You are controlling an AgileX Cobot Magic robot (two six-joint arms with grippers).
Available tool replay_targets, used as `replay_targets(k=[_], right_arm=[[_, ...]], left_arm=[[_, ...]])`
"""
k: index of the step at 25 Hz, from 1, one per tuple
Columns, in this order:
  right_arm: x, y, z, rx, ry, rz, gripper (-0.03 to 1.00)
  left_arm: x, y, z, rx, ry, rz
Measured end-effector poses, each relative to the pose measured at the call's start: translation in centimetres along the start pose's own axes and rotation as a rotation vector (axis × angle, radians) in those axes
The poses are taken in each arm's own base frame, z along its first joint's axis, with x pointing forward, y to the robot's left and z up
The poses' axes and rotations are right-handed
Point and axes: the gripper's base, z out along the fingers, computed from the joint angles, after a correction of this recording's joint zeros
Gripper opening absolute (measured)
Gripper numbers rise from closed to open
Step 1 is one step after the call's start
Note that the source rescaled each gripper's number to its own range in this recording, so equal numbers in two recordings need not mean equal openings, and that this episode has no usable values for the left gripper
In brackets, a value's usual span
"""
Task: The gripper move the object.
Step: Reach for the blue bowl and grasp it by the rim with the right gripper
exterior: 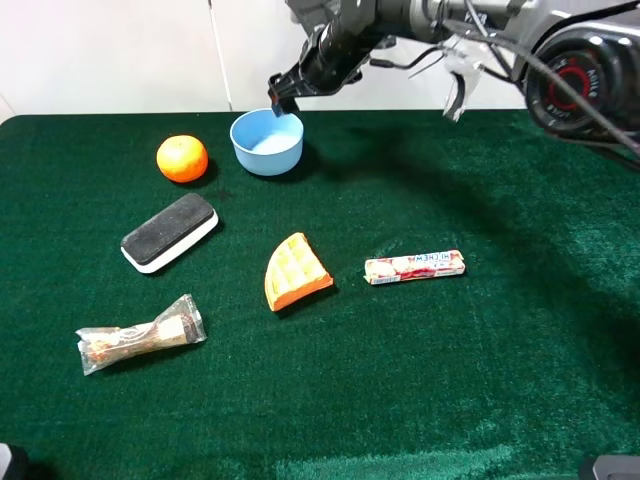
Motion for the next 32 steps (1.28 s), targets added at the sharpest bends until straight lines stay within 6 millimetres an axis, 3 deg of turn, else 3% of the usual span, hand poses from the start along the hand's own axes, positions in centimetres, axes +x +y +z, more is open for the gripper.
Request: replay_targets(k=[12,32], right_arm=[[2.1,0.1,2.9,-0.025,0.042,0.046,1.00],[3.5,0.8,3.3,-0.092,0.151,0.103,1.00]], left_arm=[[0.0,0.0,0.0,0.000,0.000,0.000],[0.0,0.0,0.0,0.000,0.000,0.000]])
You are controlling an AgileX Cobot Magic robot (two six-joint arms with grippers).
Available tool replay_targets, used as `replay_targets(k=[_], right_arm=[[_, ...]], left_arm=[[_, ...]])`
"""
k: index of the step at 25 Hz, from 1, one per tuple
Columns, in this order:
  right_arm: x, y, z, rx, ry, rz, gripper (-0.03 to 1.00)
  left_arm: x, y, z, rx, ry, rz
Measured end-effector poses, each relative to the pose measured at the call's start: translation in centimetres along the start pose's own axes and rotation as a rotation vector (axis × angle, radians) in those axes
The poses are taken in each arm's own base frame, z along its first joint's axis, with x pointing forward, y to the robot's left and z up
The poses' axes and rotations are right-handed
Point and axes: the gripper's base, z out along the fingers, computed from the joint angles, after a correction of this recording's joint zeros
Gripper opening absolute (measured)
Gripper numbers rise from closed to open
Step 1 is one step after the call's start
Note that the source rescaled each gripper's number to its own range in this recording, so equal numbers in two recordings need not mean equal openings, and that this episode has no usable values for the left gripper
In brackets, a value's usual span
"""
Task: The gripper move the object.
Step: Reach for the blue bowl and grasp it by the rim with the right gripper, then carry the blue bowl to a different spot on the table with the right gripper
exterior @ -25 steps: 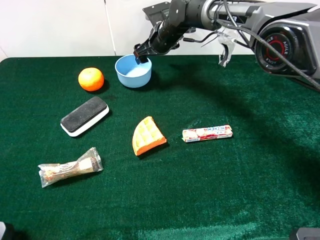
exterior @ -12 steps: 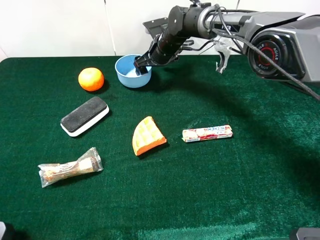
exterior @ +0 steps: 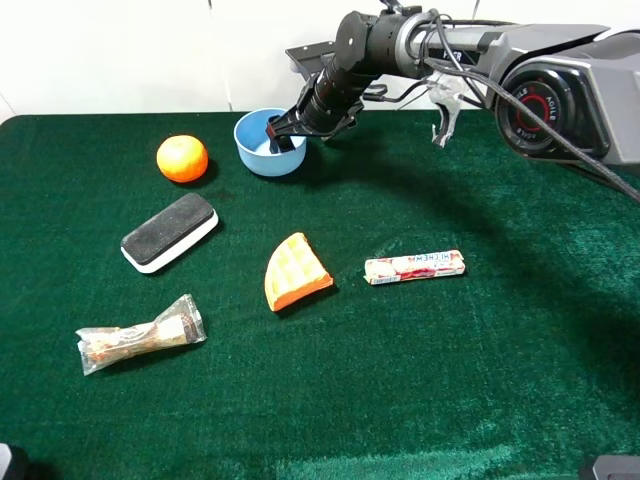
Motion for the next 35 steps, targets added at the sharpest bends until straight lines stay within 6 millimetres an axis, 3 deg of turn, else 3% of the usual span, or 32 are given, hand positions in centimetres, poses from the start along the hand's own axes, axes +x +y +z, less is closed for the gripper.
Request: replay_targets(k=[8,17,28,35], right_arm=[[0.12,0.07,0.00,-0.007,0.013,0.005,0.96],[0.11,0.21,0.00,-0.023,0.012,0.024,0.61],[0.01,0.20,0.00,-0.022,0.001,0.025,0.03],[-0.09,0.17,0.00,-0.018,-0.009,0.025,0.00]], left_arm=[[0.00,0.00,0.00,0.000,0.000,0.000],[0.00,0.00,0.00,0.000,0.000,0.000],[0.00,0.00,0.00,0.000,0.000,0.000],[0.00,0.00,0.00,0.000,0.000,0.000]])
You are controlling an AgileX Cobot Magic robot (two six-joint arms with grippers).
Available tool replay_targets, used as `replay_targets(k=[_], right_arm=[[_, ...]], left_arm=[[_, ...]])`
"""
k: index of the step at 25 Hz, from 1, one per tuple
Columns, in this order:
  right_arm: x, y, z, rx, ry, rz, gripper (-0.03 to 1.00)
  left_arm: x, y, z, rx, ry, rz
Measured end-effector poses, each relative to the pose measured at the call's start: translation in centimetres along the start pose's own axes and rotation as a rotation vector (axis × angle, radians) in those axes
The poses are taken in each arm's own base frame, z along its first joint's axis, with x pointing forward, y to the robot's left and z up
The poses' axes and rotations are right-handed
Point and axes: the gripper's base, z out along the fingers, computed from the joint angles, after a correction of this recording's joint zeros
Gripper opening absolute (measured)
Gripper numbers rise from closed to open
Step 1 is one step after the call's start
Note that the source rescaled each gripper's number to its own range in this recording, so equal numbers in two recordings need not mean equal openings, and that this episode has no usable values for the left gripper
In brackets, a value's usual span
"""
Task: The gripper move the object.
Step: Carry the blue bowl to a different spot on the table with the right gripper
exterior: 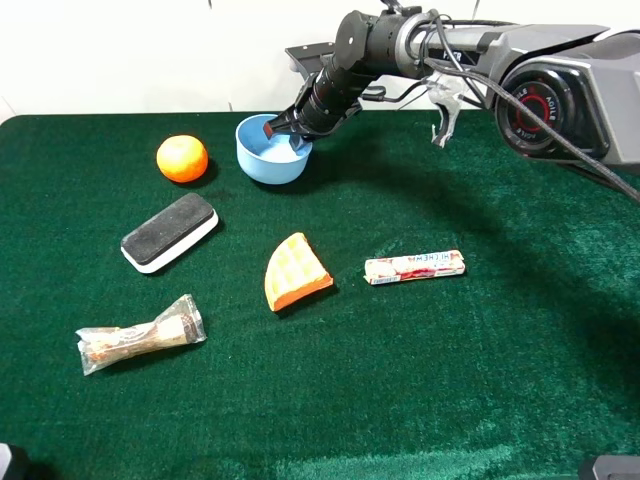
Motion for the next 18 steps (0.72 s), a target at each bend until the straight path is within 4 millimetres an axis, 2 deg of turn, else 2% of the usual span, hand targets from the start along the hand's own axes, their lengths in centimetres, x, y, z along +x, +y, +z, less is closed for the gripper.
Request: replay_targets(k=[3,6,12,18], right_arm=[[-0.1,0.1,-0.2,-0.001,-0.001,-0.001,0.00],[-0.5,0.3,-1.4,-0.004,0.009,-0.013,0.00],[-2.1,1.3,-6.0,-0.010,0.033,-0.055,0.00],[-2.2,1.9,-9.5,0.002,0.126,-0.103,0.00]], left_arm=[[0.0,0.0,0.0,0.000,0.000,0.000],[0.0,0.0,0.0,0.000,0.000,0.000],[0.0,0.0,0.0,0.000,0.000,0.000],[0.0,0.0,0.0,0.000,0.000,0.000]])
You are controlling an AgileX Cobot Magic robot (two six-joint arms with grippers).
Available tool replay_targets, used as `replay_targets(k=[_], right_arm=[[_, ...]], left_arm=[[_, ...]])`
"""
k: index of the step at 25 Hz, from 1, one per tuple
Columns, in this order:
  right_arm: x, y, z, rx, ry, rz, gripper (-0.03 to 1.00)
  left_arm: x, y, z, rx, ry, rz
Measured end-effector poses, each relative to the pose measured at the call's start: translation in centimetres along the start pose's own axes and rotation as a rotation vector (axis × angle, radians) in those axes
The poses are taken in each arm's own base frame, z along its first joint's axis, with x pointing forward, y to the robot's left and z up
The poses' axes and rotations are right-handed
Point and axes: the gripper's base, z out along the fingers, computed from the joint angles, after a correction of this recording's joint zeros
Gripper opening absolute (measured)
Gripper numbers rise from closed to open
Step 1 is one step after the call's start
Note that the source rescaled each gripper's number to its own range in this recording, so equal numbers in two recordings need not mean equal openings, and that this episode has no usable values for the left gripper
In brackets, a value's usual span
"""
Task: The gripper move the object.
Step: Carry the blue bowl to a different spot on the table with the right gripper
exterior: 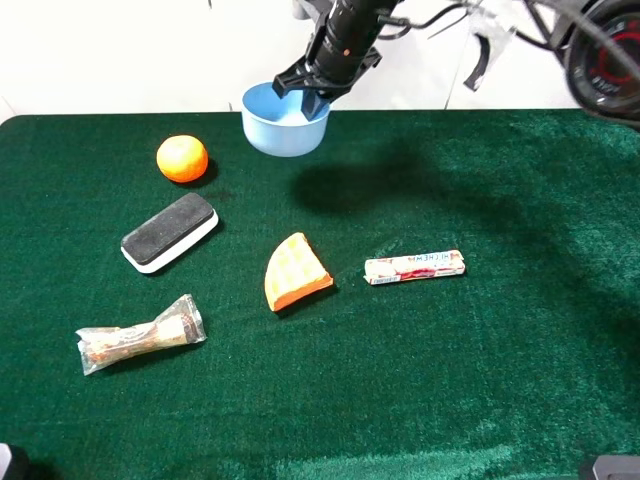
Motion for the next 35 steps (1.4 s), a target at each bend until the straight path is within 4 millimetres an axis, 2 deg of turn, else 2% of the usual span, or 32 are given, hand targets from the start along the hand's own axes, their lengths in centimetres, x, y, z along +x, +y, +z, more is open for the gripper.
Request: replay_targets(k=[5,10,20,25,31,35], right_arm=[[0.6,0.4,-2.2,0.003,0.043,-0.019,0.00],[3.3,1.0,-4.2,0.015,0.050,-0.016,0.00],[12.7,2.7,-8.4,0.040,0.078,0.046,0.00],[16.6,3.5,-10.2,0.040,0.077,0.091,0.00],[21.2,4.4,-10.6,0.011,0.121,0.150,0.00],[23.6,4.7,-10.4,0.001,0.131,0.187,0.00]], left_arm=[[0.0,0.0,0.0,0.000,0.000,0.000],[0.0,0.0,0.0,0.000,0.000,0.001],[0.0,0.0,0.0,0.000,0.000,0.001],[0.0,0.0,0.0,0.000,0.000,0.001],[0.0,0.0,0.0,0.000,0.000,0.001],[0.0,0.0,0.0,0.000,0.000,0.001]])
